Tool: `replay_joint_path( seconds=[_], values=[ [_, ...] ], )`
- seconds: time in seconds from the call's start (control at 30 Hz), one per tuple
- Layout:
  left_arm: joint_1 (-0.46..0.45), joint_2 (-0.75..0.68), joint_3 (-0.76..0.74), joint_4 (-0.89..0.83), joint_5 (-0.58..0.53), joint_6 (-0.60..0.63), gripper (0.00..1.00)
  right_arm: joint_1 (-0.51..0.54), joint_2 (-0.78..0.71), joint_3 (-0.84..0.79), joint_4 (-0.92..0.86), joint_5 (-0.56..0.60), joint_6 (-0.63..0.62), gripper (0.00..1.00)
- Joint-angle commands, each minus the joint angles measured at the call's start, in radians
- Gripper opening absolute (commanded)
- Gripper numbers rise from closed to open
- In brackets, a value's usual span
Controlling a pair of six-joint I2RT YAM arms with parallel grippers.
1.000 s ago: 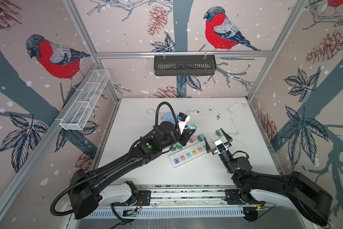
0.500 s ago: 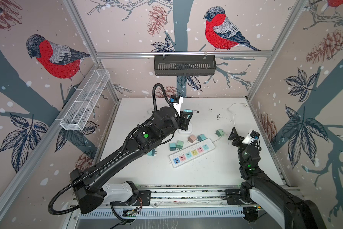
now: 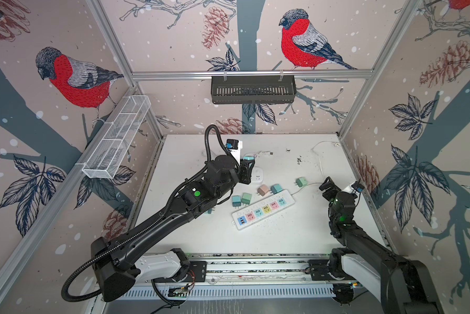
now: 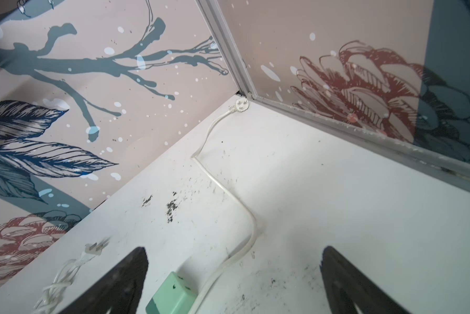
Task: Insert the plug
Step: 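Carry the teal adapter toward the white hub with the left gripper while the right withdraws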
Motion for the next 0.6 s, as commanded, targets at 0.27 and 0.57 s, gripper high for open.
replay_joint_path(
  seconds=[0.27,0.57],
  values=[
    [-0.001,0.228,0.033,0.029,0.125,0.383,0.00,0.024,-0.068,-0.050,0.052,-0.059,-0.020,1.00],
    [-0.057,0.391,0.153,-0.092,0.128,0.614,0.00,0.043,-0.052,-0.045,0.066,-0.062,-0.038,1.00]
  ],
)
